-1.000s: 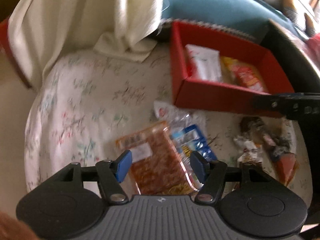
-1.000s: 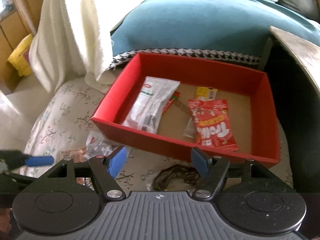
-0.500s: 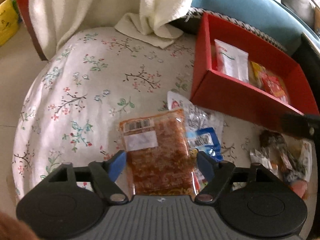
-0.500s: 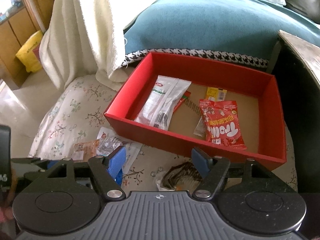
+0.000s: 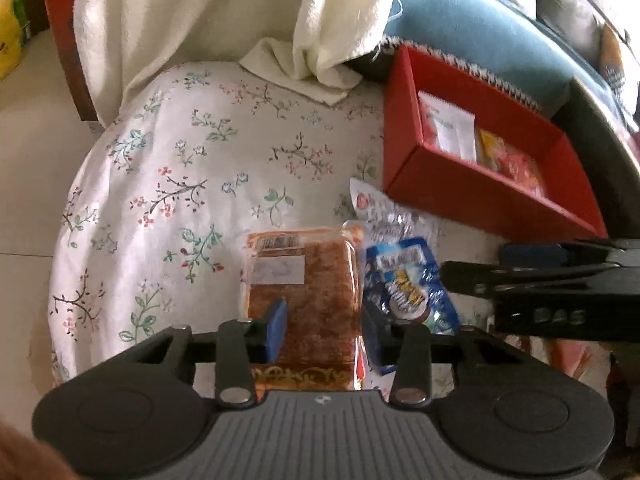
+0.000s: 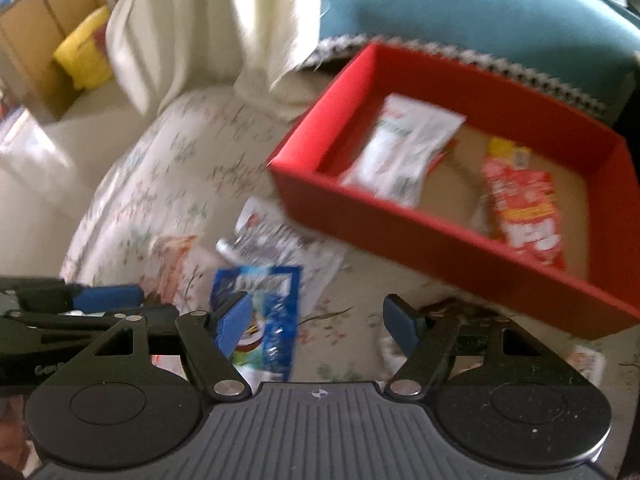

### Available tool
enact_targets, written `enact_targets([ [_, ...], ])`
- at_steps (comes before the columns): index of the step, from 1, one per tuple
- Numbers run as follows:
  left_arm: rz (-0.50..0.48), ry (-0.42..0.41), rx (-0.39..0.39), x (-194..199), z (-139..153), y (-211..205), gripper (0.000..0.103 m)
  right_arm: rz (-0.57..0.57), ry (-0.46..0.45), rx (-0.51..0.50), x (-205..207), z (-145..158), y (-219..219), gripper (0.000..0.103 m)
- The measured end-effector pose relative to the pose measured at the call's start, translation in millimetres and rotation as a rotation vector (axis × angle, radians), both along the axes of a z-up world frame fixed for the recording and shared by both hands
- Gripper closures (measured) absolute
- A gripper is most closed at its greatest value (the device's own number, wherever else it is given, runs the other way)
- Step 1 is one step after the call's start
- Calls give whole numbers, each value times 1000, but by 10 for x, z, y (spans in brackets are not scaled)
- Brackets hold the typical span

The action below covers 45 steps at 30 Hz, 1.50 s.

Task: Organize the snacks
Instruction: 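Grasp the brown spicy-strip packet with the left gripper while the right gripper grasps the blue snack bag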

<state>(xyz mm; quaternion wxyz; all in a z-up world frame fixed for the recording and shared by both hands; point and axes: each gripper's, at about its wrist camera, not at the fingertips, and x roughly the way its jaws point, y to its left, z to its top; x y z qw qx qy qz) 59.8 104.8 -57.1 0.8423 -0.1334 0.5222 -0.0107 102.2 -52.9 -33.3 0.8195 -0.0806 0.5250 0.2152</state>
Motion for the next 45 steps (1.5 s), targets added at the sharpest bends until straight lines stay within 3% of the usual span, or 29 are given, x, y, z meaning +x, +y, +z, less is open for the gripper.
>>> enact_targets([
  [3, -2, 19, 38, 28, -64, 0, 63, 1, 5, -32, 5, -71, 91, 26],
  [6, 29, 57, 60, 13, -79, 78, 50, 2, 49, -13, 41, -139, 124, 25],
  [13, 62, 57, 31, -72, -78, 279, 48, 63, 67, -62, 3, -309, 359, 15],
  [16, 78, 58, 47, -57, -80, 316, 47, 101, 10, -105, -33, -342, 460, 13],
  [19, 63, 53, 31, -64, -60, 309, 47, 132, 14, -108, -81, -288, 412, 25],
  [21, 49, 50, 42, -55, -51, 275, 47, 119, 32, -82, -74, -229, 307, 43],
  [23, 29, 54, 44, -46, -59, 230, 47, 98, 36, -68, -77, -176, 170, 49],
  [31, 19, 73, 80, 68, -148, 38, 34, 81, 37, -54, -90, -131, 6, 51],
  [36, -2, 42, 209, 137, -248, -132, 18, 52, 30, -66, -60, -150, -4, 41],
  [39, 25, 25, 241, 193, -315, -125, 7, 25, 35, -37, -18, -181, -46, 37],
  [43, 51, 21, 231, 215, -308, -96, 7, 9, 71, 7, 56, -220, -89, 32],
  [45, 68, 26, 200, 200, -265, -39, 15, 30, 94, 15, 33, -222, -82, 23],
])
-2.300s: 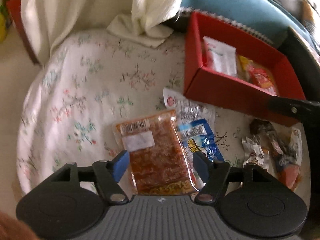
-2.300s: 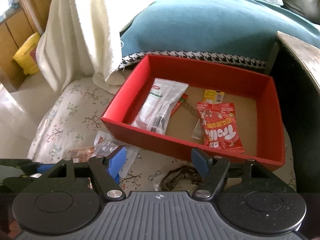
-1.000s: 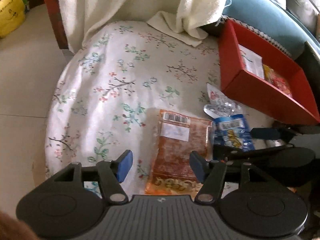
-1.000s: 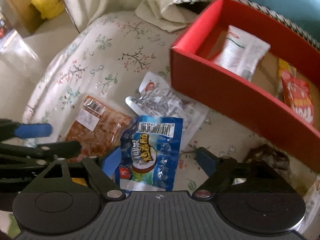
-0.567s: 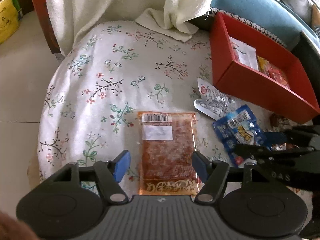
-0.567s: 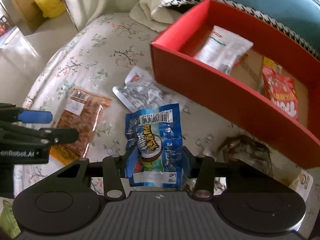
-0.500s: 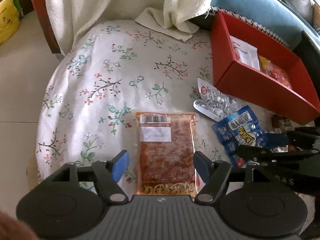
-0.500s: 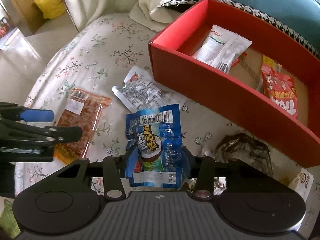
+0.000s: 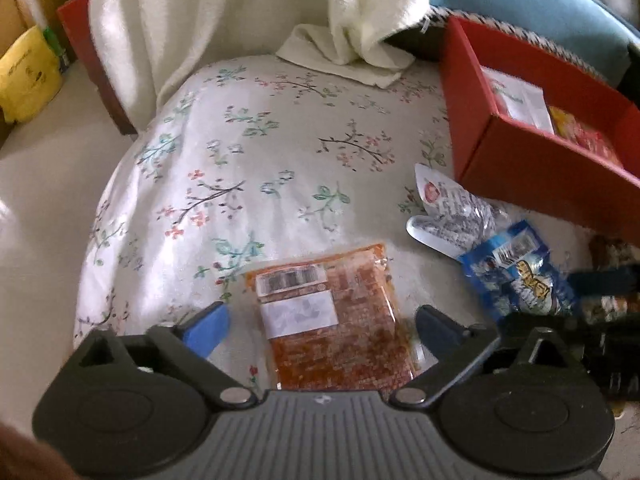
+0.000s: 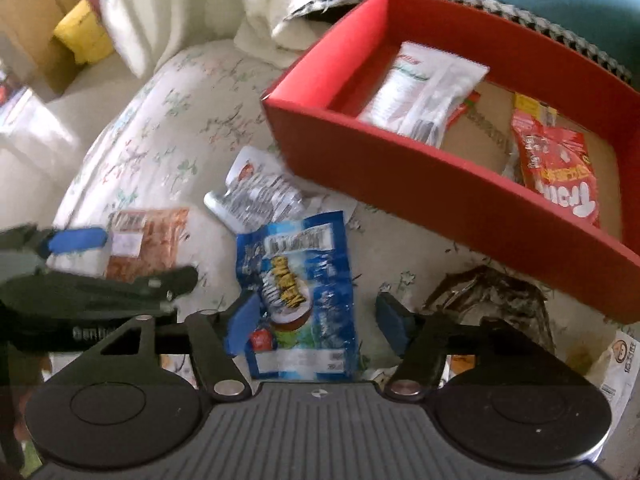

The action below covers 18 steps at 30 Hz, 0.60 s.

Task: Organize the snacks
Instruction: 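Grasp the brown spicy-strip packet with the left gripper while the right gripper grasps the blue snack bag, then lift both held packets and carry them over the red box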

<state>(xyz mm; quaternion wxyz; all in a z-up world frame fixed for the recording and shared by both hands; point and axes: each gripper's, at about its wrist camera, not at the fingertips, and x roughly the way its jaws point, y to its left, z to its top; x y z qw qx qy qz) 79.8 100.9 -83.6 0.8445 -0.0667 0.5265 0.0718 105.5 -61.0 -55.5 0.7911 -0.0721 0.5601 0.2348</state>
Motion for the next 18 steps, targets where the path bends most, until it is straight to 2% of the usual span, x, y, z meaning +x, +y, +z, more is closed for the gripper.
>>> enact_targets([
  [2, 5, -1, -33, -10, 27, 68, 20, 19, -20, -25, -44, -13, 41, 23],
  [5, 13, 1, -29, -25, 18, 49, 20, 71, -45, -75, -97, -56, 176, 13],
  [7, 29, 16, -64, -46, 37, 69, 20, 105, -97, -134, -148, -88, 282, 13],
  [8, 41, 19, -89, -51, 51, 102, 20, 106, -104, -131, -149, -93, 288, 13],
  [11, 74, 30, -135, -54, 76, 207, 19, 76, -109, -123, -114, -18, 215, 28],
  [14, 99, 39, -150, -92, 83, 263, 19, 61, -82, -97, -85, -6, 118, 29],
  [18, 124, 26, -120, -121, 97, 222, 17, 60, -93, -72, -99, 70, 54, 29],
])
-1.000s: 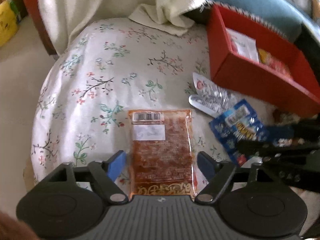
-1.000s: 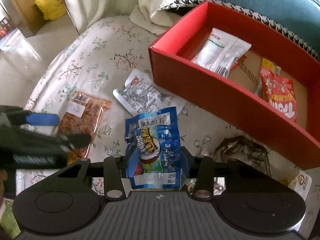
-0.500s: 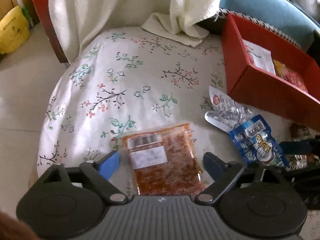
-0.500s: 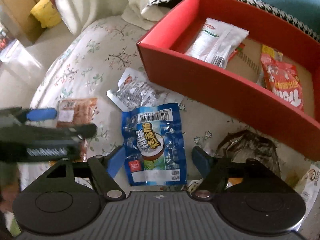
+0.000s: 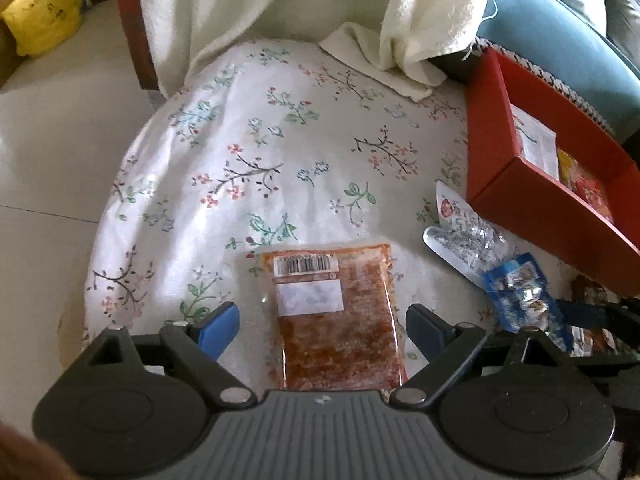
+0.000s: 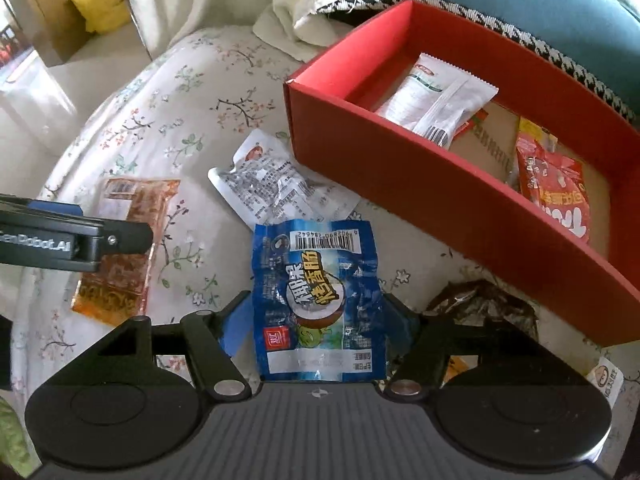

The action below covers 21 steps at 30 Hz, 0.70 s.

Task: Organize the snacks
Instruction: 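Lift both held packets and carry them over the red box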

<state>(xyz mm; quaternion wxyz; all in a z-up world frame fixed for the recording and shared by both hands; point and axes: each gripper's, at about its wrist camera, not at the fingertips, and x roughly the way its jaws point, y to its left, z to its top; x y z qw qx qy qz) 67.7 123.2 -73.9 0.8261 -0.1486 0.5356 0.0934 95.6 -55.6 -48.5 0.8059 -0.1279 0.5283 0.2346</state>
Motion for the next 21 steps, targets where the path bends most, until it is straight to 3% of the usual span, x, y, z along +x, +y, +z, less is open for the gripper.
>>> enact_targets([
  [2, 8, 21, -9, 10, -61, -69, 14, -9, -9, 25, 18, 66, -35, 29],
  [7, -5, 5, 114, 70, -122, -319, 14, -31, -44, 53, 44, 202, -101, 29],
  [9, -3, -2, 146, 65, -100, -350, 27, -40, -52, 65, 52, 240, -171, 29],
  [10, -13, -16, 151, 55, -72, -357, 38, -48, -55, 73, 50, 258, -209, 29],
  [17, -33, -50, 61, -4, 30, -313, 44, -87, -88, 125, 54, 393, -374, 29],
  [21, -48, -131, 77, -43, 236, -358, 44, -91, -98, 138, 56, 437, -407, 29],
])
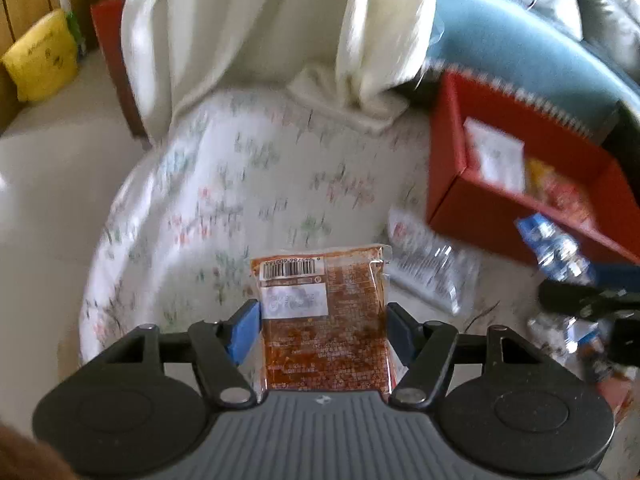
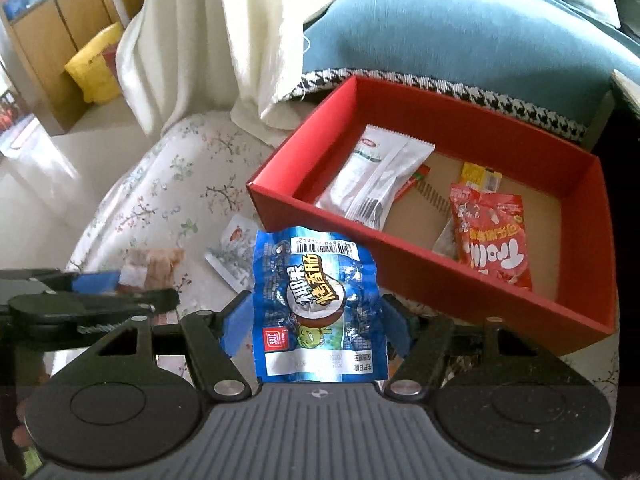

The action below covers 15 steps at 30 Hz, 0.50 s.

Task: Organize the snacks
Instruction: 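Lift both held packets and carry them over the red box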

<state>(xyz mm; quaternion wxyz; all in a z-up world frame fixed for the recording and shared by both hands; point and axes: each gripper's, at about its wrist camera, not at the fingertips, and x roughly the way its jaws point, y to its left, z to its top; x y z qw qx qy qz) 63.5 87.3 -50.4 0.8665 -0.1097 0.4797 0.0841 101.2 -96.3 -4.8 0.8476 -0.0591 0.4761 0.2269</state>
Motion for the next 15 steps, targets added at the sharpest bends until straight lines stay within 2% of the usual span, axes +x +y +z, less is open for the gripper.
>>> enact_targets([
  [5, -16, -50, -49, -4, 188, -9, 44, -3, -27, 30, -32, 138, -32, 29],
  [15, -75, -143, -17, 121, 560, -293, 44, -72, -84, 78, -88, 343, -307, 29],
])
